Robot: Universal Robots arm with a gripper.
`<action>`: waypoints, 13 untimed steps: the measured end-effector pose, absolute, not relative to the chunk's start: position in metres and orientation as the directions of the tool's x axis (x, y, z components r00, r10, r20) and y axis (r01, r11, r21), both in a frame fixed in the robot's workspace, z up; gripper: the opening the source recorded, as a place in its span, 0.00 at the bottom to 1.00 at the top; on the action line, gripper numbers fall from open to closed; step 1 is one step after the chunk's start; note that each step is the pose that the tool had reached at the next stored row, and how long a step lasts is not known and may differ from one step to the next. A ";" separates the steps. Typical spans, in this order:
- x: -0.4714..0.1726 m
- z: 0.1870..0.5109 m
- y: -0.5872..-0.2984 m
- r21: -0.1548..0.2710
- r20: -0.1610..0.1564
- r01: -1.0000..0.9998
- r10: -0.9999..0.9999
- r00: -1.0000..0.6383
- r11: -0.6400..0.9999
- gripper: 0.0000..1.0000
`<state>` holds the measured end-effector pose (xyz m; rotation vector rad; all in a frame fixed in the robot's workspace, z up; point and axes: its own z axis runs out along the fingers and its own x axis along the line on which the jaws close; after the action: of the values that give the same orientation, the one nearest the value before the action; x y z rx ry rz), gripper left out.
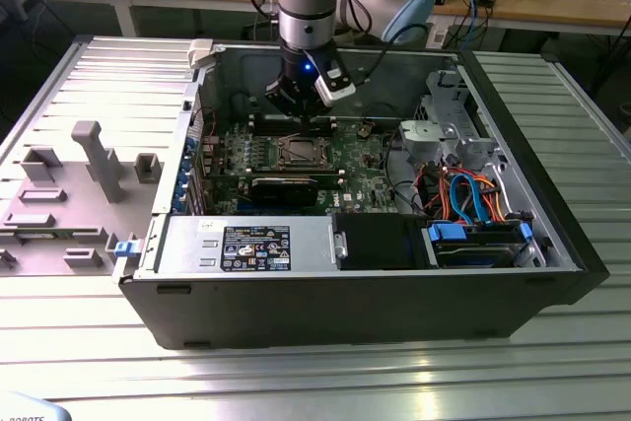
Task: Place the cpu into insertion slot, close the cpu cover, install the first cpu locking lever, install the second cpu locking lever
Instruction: 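Install the first cpu locking lever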
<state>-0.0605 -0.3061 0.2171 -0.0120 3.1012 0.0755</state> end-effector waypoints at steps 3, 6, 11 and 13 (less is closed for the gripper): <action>-0.053 0.209 -0.306 0.049 -0.039 -0.009 -0.007 -0.999 0.999 0.11; -0.052 0.207 -0.306 0.049 -0.039 -0.009 -0.007 -0.999 0.999 0.11; -0.051 0.206 -0.306 0.048 -0.039 -0.009 -0.007 -0.999 0.999 0.11; -0.051 0.205 -0.306 0.048 -0.039 -0.009 -0.007 -0.999 0.999 0.11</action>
<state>-0.0512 -0.3061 0.2050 -0.0121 3.1016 0.0742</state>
